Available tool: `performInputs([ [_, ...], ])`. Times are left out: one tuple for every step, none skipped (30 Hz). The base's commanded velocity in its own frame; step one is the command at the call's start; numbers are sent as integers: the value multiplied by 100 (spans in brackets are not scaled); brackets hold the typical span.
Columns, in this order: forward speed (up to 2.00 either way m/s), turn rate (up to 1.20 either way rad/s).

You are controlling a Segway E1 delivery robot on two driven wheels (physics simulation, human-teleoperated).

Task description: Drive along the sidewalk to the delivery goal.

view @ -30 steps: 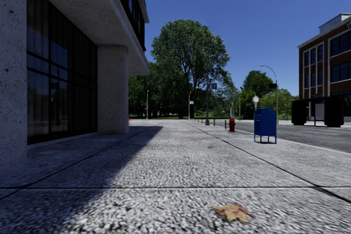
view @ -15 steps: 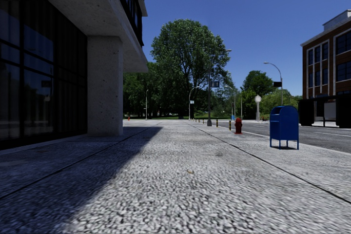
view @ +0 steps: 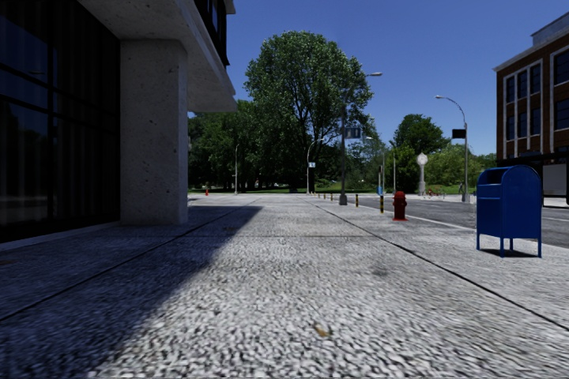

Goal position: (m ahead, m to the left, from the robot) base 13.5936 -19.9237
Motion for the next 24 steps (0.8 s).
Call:
performInputs([
  [200, 0],
  [200, 0],
  [200, 0],
  [200, 0],
  [200, 0],
  [200, 0],
  [200, 0],
  [200, 0],
  [200, 0],
  [200, 0],
  [200, 0],
  [200, 0],
  [200, 0],
  [200, 0],
  [200, 0],
  [200, 0],
  [200, 0],
  [200, 0],
  [200, 0],
  [200, 0],
  [200, 0],
  [200, 0],
  [200, 0],
  [200, 0],
])
